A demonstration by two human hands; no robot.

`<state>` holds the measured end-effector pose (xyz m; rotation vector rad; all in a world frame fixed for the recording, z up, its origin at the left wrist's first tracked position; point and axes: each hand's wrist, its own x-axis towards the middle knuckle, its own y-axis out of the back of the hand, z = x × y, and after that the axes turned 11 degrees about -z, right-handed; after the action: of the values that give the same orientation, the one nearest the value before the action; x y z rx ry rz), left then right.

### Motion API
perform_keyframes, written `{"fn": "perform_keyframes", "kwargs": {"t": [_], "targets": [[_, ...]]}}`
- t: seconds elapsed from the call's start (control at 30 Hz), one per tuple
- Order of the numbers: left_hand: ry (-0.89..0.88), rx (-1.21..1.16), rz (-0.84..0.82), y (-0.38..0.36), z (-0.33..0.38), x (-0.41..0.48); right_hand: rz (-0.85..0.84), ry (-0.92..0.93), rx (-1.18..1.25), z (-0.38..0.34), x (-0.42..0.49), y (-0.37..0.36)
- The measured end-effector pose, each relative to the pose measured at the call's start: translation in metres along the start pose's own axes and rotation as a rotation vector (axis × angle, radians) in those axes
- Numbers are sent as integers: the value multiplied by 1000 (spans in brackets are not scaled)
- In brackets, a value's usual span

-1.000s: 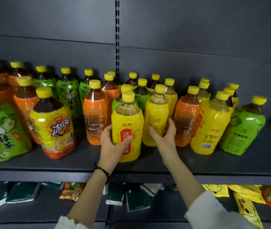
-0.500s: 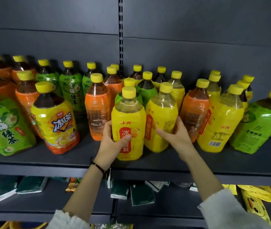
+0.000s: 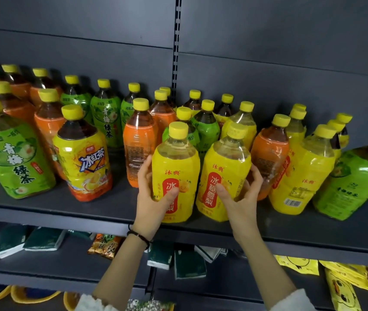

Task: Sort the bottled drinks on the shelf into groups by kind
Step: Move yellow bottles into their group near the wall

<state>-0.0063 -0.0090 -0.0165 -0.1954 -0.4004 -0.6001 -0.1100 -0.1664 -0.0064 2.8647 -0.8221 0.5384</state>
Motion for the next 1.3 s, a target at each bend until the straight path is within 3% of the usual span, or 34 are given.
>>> {"fn": "perform_keyframes", "kwargs": {"t": [0.2, 0.37, 0.93, 1.3], "targets": [[-27, -50, 73, 17, 12, -9, -38, -20, 36, -15, -5, -19], [-70, -68, 159, 69, 32, -25, -98, 3, 78, -42, -15, -77], [-101, 80, 196, 419, 130, -84, -263, -72, 329, -73, -45, -435], [-108, 115, 345, 594, 119, -64, -395, -41, 338, -44, 1, -616]]}}
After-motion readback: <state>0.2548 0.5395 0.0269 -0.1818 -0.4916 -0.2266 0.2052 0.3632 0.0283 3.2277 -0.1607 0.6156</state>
